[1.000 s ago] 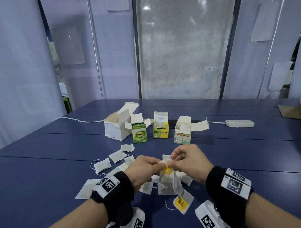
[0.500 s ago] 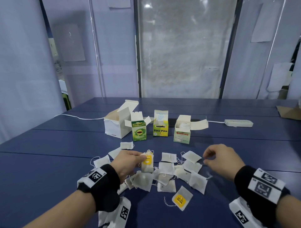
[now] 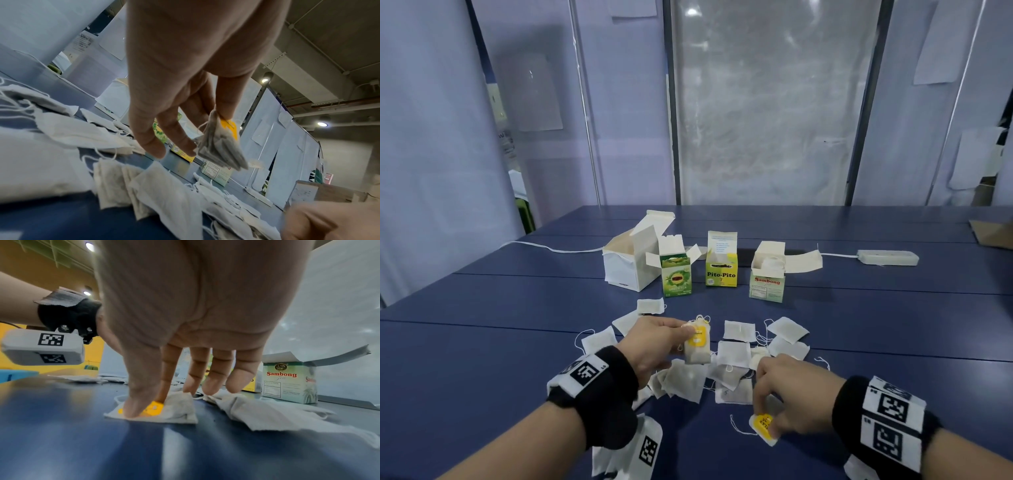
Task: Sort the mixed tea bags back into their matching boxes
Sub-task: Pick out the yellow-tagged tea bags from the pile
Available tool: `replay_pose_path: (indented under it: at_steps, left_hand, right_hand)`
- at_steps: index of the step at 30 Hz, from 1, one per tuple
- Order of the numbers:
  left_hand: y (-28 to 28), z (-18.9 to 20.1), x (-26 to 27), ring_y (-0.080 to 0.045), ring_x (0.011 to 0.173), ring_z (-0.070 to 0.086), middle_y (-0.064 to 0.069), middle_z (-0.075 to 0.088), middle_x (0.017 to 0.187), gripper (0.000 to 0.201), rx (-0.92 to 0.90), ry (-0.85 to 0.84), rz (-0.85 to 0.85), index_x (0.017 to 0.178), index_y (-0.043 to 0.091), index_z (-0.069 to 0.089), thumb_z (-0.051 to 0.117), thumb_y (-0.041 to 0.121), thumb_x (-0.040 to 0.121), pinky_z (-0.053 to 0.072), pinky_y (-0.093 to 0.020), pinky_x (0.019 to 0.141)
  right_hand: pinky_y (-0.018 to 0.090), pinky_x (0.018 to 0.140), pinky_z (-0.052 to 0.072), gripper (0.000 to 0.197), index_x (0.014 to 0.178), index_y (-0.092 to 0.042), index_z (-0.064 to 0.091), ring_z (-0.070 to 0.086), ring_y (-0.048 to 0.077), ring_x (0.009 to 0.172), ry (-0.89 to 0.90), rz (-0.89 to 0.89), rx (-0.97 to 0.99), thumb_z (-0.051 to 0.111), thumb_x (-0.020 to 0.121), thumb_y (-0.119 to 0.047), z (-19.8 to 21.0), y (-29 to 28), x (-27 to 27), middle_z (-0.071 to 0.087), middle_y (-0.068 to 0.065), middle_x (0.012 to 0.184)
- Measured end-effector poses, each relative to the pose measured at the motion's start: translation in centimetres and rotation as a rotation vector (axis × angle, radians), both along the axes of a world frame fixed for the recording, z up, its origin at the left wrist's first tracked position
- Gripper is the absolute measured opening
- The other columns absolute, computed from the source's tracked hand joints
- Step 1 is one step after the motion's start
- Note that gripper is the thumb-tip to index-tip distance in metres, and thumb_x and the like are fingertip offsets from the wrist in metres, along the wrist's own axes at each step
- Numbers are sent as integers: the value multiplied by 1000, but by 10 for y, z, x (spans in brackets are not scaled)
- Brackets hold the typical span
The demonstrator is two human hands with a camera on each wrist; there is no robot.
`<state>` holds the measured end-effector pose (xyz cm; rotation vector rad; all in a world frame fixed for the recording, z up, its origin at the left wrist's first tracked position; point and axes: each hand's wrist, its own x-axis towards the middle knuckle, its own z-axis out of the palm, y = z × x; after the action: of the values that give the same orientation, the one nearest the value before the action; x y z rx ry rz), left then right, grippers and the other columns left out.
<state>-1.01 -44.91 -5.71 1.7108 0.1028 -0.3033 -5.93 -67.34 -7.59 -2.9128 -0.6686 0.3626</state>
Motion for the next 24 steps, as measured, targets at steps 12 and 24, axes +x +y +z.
replay_pose_path:
  at_steps: [12, 24]
  left_hand:
    - [-4, -5, -4, -18, 85, 62, -6, 74, 94, 13, 23, -3, -42, 97, 16, 74, 64, 21, 90, 40, -32, 76]
    - [-23, -6, -19, -16, 94, 66, -6, 74, 104, 20, -81, -14, -165, 103, 20, 75, 64, 30, 89, 42, -33, 84]
  right_hand:
    - [13, 62, 44, 11, 69, -26, 72, 53, 1, 62, 138, -168, 602, 75, 79, -23, 19, -8, -3, 66, -9, 70]
    - [6, 55, 45, 10, 76, -10, 76, 63, -6, 63, 49, -434, 1375, 70, 83, -7, 11, 27, 9, 73, -9, 68]
